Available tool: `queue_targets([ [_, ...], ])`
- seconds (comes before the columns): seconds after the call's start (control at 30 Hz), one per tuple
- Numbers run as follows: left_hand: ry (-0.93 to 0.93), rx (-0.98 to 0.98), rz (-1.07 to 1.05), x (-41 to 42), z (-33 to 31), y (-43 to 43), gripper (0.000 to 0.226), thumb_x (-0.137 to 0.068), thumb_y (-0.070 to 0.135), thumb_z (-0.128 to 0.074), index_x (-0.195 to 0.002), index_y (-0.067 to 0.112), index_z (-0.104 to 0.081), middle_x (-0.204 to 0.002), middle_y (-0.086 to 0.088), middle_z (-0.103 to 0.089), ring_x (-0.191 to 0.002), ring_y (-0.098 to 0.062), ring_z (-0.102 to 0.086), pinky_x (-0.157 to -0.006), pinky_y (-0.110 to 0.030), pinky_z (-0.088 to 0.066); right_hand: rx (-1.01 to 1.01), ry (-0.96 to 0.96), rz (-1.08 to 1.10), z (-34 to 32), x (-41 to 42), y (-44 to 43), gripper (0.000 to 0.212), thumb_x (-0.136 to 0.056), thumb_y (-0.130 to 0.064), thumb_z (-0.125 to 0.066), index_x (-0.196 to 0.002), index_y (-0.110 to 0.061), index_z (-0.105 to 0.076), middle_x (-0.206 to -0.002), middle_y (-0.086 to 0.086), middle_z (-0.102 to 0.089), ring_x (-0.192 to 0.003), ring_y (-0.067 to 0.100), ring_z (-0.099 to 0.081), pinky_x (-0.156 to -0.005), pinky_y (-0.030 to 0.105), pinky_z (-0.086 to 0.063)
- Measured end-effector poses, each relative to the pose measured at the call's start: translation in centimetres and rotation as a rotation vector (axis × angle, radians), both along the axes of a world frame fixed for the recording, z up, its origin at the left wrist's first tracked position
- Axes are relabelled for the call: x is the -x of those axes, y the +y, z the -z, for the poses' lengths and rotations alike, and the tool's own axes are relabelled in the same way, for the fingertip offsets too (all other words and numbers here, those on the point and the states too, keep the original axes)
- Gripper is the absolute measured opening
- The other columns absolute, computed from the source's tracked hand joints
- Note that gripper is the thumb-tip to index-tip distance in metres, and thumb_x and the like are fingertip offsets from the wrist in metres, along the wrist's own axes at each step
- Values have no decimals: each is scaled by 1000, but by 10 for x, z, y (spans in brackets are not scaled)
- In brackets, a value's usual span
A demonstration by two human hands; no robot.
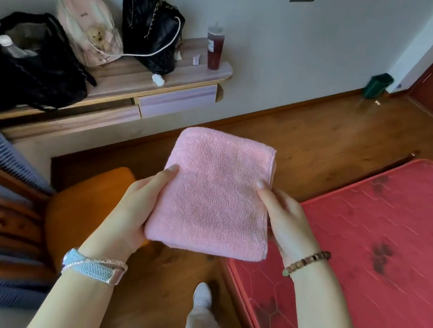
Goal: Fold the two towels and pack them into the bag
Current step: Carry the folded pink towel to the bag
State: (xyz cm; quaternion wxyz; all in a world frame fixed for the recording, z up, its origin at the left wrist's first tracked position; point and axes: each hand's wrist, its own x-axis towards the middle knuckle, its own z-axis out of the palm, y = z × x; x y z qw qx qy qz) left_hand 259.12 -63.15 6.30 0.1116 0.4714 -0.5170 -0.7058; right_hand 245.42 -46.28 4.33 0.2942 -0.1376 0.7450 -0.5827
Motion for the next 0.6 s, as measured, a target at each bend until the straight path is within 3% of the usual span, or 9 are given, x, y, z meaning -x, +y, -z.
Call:
queue_targets([
  [0.1, 0, 15, 26, 26, -1, -17, 29, -92, 51, -58, -102, 24, -63, -111, -7, -66, -102, -28, -64, -84, -40, -52, 16, -13, 19, 2, 23, -18, 64, -66, -76, -61, -97, -22, -72, -108, 13, -72, -107, 30, -66, -102, 59, -45],
  [0.23, 0, 12, 44, 64, -1, -40, 29, -91, 50, -61, -101, 23, -64, -108, -7, -68, -101, -28, -65, -81, -39, -51, 29, -24, 42, 5, 57, -40, 67, -66, -77, -61, -97, -18, -69, -114, 24, -65, -111, 43, -60, -97, 66, -43],
  [0.43, -4, -6, 39, 121, 4, -71, 28, -90, 47, -64, -99, 21, -65, -112, -9, -69, -106, -30, -65, -99, -48, -50, 19, -56, 41, 13, 111, -69, 69, -64, -83, -60, -98, -23, -68, -115, 24, -64, -111, 42, -60, -97, 66, -45],
  [0.6, -2, -21, 29, 154, 6, -93, 26, -91, 46, -62, -97, 21, -65, -107, -7, -70, -100, -27, -66, -89, -42, -51, -18, -68, 9, 11, 149, -92, 66, -63, -80, -60, -96, -24, -72, -108, 10, -73, -106, 29, -67, -98, 60, -48],
])
